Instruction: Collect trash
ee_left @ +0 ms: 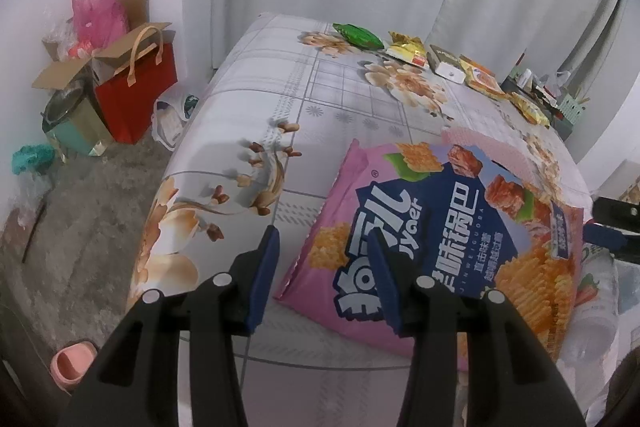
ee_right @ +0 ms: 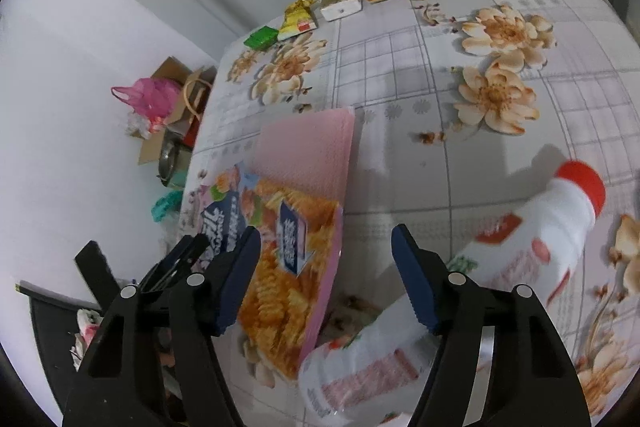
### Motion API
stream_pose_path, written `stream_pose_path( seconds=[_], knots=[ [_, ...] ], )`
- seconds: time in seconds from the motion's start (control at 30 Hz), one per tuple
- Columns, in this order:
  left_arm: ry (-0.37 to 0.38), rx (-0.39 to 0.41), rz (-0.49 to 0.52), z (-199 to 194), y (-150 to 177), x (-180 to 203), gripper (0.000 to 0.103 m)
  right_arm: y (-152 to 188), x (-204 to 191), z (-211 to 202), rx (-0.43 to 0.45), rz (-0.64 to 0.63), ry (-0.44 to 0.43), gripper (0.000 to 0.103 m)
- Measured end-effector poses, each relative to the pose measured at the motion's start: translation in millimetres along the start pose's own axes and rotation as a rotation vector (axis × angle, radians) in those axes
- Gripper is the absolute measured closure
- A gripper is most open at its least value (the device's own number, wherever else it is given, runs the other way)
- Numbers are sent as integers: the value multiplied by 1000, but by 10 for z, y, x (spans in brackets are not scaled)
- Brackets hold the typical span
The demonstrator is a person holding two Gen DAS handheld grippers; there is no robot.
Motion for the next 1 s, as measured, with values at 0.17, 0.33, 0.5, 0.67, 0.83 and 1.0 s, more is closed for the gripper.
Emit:
stream_pose_path(
  seconds=[0.17,0.33,0.5,0.67,0.83,1.0],
  knots=[
    [21,-16,-17,9,-16,-25,59,-55,-31,116,-40,-45,23,50],
    [39,-29,-37,19,-33,-52,59,-6,-46,181,-84,-51,-14,76],
    [62,-46,-60,27,-52,-91,59,97,-106,69,-71,-68,-60,94],
    [132,-77,-139,-7,-52,-223,59,342,-212,-136,-57,-74,-150,99],
    [199,-89,-179,-249,125,-389,54,785,-244,-246,-55,-62,-182,99],
    [293,-140,-199,-565,476,-583,49,1207,-90,-243,-36,-8,-133,99]
  ],
)
Point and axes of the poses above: each gripper's, at about its wrist camera, not at the fingertips, and z roughly the way its jaws point, x to its right, y to its underside, the point moved 2 cm from there along z, roughly the way its jaws point, and after that the axes turned 15 degrees about -y, right-handed, at the moved point
